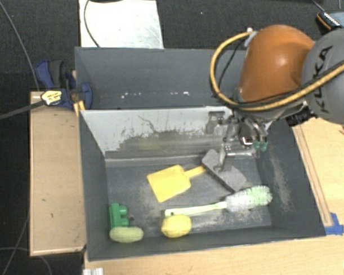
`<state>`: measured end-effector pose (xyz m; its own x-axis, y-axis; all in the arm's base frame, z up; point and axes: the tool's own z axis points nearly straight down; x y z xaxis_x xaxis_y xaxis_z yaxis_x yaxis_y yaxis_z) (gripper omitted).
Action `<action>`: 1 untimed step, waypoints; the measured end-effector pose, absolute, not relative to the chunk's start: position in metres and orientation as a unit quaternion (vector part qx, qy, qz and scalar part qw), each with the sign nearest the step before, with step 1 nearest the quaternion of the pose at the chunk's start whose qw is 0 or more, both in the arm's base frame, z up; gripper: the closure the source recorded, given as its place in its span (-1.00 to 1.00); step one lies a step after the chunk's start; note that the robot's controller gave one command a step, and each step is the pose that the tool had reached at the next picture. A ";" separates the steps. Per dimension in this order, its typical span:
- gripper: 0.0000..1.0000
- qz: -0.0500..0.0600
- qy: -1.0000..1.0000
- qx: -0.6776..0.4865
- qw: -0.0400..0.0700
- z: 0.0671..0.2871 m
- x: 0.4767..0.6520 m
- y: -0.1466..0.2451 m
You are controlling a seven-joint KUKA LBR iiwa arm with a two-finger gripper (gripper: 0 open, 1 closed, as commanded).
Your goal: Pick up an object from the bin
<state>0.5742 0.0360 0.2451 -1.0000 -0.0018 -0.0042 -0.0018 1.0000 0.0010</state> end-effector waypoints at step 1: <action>-1.00 0.000 1.000 -0.001 0.002 0.245 0.574 0.036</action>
Offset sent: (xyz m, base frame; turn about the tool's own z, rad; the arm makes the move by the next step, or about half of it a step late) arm -0.0437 0.0470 0.0171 -0.1037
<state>0.5742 0.0360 0.2451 -1.0000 -0.0018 -0.0042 -0.0018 1.0000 0.0010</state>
